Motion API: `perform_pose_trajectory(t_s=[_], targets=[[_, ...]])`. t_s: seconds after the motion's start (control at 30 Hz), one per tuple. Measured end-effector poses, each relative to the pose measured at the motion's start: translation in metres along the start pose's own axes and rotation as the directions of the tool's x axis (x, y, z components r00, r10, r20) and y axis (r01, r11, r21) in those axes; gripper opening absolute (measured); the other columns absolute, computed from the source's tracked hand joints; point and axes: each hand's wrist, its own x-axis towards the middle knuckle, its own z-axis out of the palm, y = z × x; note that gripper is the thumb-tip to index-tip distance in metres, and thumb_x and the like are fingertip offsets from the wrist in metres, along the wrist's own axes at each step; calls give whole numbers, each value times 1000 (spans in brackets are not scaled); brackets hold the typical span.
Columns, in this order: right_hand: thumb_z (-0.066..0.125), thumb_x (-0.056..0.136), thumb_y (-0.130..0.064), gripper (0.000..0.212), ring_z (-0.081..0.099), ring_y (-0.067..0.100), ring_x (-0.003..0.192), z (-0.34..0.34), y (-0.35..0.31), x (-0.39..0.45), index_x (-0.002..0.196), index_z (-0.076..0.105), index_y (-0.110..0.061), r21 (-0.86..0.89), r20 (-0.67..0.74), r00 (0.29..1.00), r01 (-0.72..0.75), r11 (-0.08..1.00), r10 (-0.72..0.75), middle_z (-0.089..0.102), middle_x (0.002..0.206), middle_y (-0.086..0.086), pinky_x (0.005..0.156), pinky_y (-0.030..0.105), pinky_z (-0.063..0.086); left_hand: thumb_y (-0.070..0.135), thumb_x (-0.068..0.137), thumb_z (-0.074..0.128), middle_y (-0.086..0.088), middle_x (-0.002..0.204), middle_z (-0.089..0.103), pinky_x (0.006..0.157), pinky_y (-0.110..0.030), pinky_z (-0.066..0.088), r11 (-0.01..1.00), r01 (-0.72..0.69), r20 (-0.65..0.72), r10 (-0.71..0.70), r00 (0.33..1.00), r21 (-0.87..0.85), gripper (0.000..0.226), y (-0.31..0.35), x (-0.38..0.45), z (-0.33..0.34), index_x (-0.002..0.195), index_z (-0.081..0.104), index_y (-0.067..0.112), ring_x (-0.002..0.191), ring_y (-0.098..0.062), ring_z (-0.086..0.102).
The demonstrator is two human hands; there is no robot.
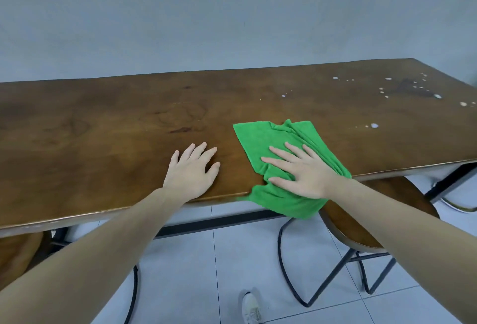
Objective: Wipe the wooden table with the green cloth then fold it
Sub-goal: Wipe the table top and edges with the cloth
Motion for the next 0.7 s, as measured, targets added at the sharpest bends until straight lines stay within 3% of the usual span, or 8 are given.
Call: perform_pose_trajectory(t_s=[0.27,0.5,0.7], targets=[[7,79,-94,77,-9,10,154,-3,35,11,149,6,-64,6,44,999,-19,1000,19,-5,165,-25,124,49,-4,58,100,27,10,163,21,122,-51,2,1000,-1,3,1,1000,3,54,4,15,-1,151,30,42,152,-15,9],[9,80,-92,80,-7,11,154,-17,76,95,152,7,-57,18,72,997,6,1000,-7,-4,166,-20,124,51,-3,64,98,26,11,164,18,119,-61,2,999,27,83,-29,996,21,56,27,95,-3,151,26,46,152,-17,6],[8,80,-92,84,-4,12,154,-30,143,187,154,9,-53,-6,75,997,4,1000,-4,-2,167,-18,124,50,-2,64,97,27,11,163,21,118,-64,2,990,138,44,-138,990,-3,56,42,186,3,150,29,47,152,-17,8]])
